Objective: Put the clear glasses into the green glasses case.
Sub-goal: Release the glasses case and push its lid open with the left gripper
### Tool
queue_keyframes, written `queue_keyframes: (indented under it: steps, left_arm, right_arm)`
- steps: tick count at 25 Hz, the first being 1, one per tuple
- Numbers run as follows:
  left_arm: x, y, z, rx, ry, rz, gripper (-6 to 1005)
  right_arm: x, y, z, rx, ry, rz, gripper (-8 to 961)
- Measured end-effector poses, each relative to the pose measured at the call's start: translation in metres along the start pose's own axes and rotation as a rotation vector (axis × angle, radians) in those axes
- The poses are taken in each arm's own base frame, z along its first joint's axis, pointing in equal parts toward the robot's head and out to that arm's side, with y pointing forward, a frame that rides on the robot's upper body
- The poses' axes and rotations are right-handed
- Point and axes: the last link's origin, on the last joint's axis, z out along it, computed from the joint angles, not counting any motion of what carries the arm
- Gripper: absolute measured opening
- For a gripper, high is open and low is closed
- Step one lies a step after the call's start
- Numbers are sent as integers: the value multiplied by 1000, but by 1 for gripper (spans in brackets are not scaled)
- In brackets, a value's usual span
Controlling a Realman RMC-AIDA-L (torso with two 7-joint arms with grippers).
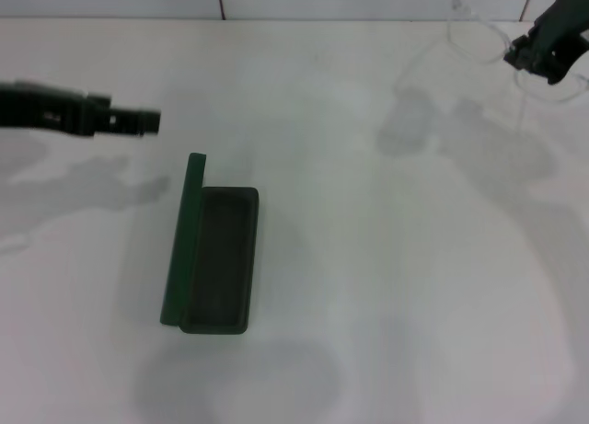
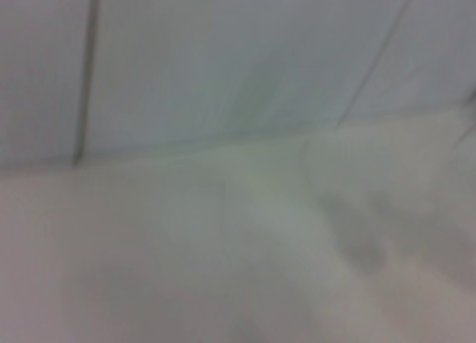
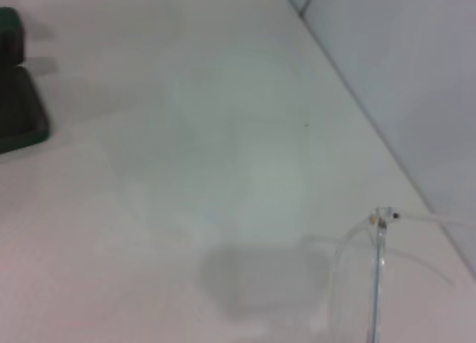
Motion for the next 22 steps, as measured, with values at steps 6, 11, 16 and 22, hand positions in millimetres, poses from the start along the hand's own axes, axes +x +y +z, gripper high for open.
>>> queue_keyframes:
  steps: [6,11,16,22]
  left_arm:
    - [-1,16,18,50,-136,-70,837]
    - [3,34,27,31,-166,-70,814]
    - [1,43,34,16,-201,-83,777]
    - [-4,48,41,52,-268,-89,686]
  right_arm:
    - [-2,-15,4,16,9,-16,65]
    - [2,-24,12,-14,1,-19,65]
    - [3,-24,21,-39,1,-36,65]
    - [4,-23,23,-52,-14,-40,65]
